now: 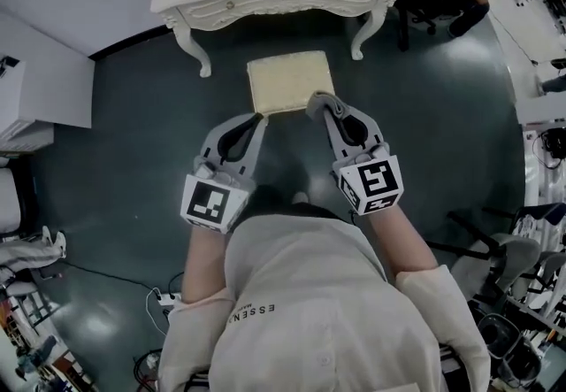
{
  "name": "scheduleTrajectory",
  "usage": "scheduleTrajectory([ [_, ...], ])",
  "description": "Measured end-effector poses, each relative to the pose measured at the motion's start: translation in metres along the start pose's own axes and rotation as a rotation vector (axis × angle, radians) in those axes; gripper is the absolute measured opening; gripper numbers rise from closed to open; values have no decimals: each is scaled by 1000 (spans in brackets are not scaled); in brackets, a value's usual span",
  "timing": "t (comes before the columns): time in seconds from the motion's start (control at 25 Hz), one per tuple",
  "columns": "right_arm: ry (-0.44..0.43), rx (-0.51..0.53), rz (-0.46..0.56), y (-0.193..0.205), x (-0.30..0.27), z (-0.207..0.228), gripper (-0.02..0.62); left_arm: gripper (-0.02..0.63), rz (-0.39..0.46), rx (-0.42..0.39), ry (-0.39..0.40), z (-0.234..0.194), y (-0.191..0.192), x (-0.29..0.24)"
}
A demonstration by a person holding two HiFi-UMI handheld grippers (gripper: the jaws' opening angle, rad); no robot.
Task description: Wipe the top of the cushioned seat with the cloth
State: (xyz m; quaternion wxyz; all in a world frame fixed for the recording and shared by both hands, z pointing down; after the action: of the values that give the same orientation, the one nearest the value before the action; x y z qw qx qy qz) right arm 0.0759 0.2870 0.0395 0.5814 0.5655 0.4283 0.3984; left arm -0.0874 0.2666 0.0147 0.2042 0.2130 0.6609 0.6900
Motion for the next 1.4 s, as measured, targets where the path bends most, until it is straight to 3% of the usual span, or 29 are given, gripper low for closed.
scheduleTrajectory([
  [0.28, -24, -41, -78, 32, -74, 26, 28, 2, -37, 56, -23, -59, 41, -44],
  [0.68, -57, -92, -224, 96, -222, 47, 28, 2, -115, 170, -29, -183, 116, -117],
  [0.92, -92, -123, -329, 162, -286, 46, 28, 2, -134, 227, -63, -230, 173, -134],
  [1.4, -150, -161, -566, 323, -367, 42, 28, 2, -236, 322, -115, -269, 305, -139],
])
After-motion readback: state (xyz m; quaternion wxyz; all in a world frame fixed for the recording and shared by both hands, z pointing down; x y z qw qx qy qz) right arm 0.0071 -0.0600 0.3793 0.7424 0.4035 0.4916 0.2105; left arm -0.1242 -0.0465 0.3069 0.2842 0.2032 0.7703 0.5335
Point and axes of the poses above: the fingertips, and each gripper's own axes: x backward along the fingers, z to its right, y out of its underside, the point moved 4 cm from there along x, backward along the fingers, and after that the axes turned 11 degrees about z, right-handed, at the moved point
